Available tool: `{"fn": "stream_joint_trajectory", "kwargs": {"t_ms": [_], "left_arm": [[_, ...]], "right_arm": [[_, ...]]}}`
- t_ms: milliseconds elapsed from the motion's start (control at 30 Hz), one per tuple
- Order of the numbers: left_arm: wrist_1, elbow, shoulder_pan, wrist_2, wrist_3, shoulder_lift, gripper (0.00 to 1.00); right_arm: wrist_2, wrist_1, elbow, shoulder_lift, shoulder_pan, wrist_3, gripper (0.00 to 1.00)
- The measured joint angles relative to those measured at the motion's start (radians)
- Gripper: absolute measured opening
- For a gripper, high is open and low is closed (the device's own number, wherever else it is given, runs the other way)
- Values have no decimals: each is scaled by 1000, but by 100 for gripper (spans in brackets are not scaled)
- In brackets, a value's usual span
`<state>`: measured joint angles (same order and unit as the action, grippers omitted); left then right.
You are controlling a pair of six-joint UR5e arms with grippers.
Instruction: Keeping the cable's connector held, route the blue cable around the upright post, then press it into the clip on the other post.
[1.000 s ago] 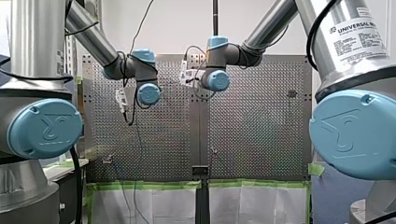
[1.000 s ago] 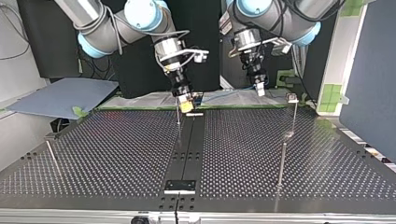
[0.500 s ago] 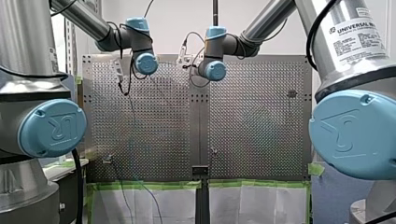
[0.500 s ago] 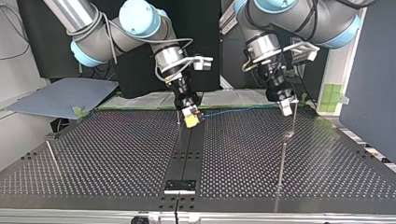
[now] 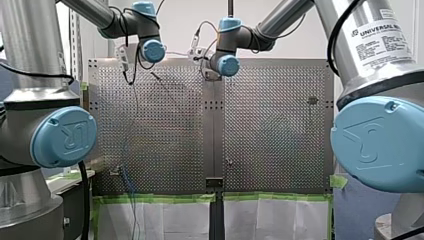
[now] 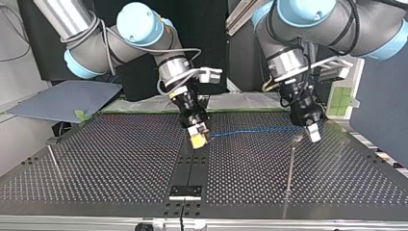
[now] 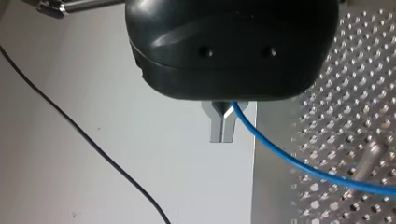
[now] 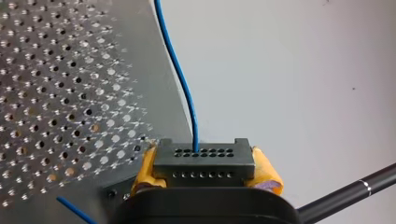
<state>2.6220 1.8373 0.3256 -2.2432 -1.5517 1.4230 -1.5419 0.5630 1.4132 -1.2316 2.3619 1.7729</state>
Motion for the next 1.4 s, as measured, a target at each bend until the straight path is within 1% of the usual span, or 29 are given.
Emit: {"fn": "stream_joint_trajectory", "kwargs": {"t_ms": [133, 267, 433, 633, 933, 1067, 1233, 1333, 1400], "left_arm": [[41, -41, -40, 39, 1, 23, 0], [79, -79, -77, 76, 1, 44, 0], [129, -126, -128, 127, -9, 67, 0], [182, -158, -189, 187, -30, 104, 0], [189, -197, -273, 272, -36, 179, 0], [174, -203, -309, 308, -52, 190, 0], [158, -206, -362, 362, -75, 205, 0], [156, -208, -378, 392, -83, 224, 0], [153, -208, -380, 411, -91, 235, 0]], "right_arm": [[5, -30, -41, 31, 3, 1, 0], [8, -50, -78, 66, 5, 0, 0], [12, -60, -124, 103, 5, 0, 0], [17, -68, -180, 123, 1, 1, 0], [18, -78, -269, 155, 0, 1, 0], [20, -81, -304, 174, 0, 0, 0], [21, -83, -323, 198, 0, -1, 0], [22, -84, -325, 208, -1, -3, 0], [22, -84, -326, 212, -1, -4, 0]]}}
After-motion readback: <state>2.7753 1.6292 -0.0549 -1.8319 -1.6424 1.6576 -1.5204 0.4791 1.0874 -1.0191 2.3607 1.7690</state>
